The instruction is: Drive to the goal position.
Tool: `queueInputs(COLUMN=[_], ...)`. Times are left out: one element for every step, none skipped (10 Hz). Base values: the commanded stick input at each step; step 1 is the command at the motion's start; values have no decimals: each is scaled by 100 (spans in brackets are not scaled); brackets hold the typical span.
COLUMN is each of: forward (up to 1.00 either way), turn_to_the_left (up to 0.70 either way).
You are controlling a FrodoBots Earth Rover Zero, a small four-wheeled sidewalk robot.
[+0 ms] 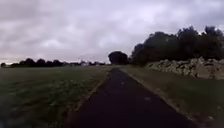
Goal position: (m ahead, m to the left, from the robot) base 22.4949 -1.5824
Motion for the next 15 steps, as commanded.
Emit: queueInputs(forward=[85,85,85,85,85,85,85,85,85,85,85,85,85,85,85], turn_to_the_left=[0,0,0,0,0,0,0,0,0,0,0,0,0,0,0])
